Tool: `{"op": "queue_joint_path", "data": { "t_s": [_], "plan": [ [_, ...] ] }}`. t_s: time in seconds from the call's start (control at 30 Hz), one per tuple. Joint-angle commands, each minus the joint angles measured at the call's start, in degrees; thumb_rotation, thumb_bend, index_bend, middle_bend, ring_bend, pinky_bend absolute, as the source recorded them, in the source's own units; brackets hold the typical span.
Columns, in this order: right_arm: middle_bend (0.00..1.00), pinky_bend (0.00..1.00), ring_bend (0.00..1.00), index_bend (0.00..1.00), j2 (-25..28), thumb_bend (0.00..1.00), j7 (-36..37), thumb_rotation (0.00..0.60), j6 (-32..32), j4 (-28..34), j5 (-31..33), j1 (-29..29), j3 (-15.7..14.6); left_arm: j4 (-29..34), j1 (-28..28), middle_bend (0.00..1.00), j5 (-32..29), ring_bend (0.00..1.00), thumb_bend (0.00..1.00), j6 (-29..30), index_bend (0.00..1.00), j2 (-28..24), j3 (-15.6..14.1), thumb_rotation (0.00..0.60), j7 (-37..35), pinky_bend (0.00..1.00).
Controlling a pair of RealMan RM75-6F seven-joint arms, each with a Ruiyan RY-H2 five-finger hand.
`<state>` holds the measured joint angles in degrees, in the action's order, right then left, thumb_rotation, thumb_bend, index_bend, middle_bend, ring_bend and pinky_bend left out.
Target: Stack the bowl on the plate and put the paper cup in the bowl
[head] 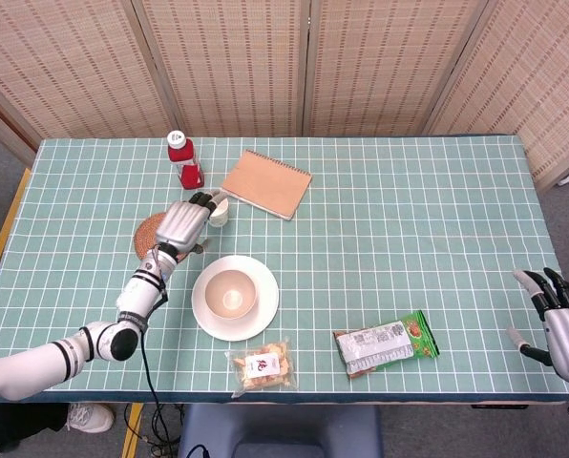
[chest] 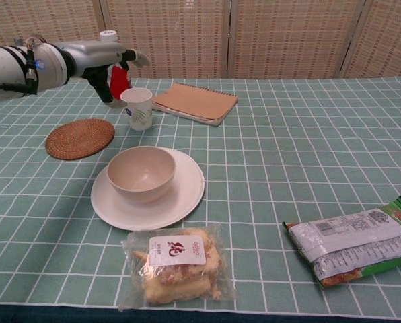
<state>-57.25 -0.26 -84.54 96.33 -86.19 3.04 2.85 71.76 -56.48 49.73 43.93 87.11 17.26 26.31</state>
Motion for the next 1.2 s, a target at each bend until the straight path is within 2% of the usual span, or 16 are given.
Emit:
{"op": "queue_joint_path", "data": {
  "t_s": [0.03, 0.43, 0.83, 1.2],
  "plan": [
    [0.15, 0.12, 0.04, 0.12, 0.1, 0.24, -0.1, 0.600, 0.0, 0.1, 0.0, 0.0, 0.0, -4.9, -3.4, 0.04, -3.4, 0.13, 0.29, -2.6, 0.07, 3.2, 0.2, 0.600, 1.8, 0.44],
    [0.15, 0.12, 0.04, 0.12, 0.4, 0.24, 0.0, 0.600, 0.9, 0.0, 0.9, 0.2, 0.1, -19.6, -11.4, 0.00, -14.2, 0.05, 0.29, -9.3, 0.06, 9.5, -1.8, 0.600, 9.0, 0.39],
    [0.15, 0.13, 0.04, 0.12, 0.5, 0.23, -0.1, 0.600, 1.3, -0.1, 1.7, 0.1, 0.1, -27.0, -14.5, 0.00, -22.3, 0.02, 0.29, -13.2, 0.06, 12.2, -5.1, 0.600, 13.5, 0.36],
    [0.15, 0.13, 0.04, 0.12, 0.4, 0.23, -0.3, 0.600, 1.8, -0.2, 2.1, 0.4, 0.2, -32.7, -16.7, 0.00, -25.0, 0.03, 0.29, -15.1, 0.13, 15.1, -6.2, 0.600, 15.0, 0.35]
  ]
}}
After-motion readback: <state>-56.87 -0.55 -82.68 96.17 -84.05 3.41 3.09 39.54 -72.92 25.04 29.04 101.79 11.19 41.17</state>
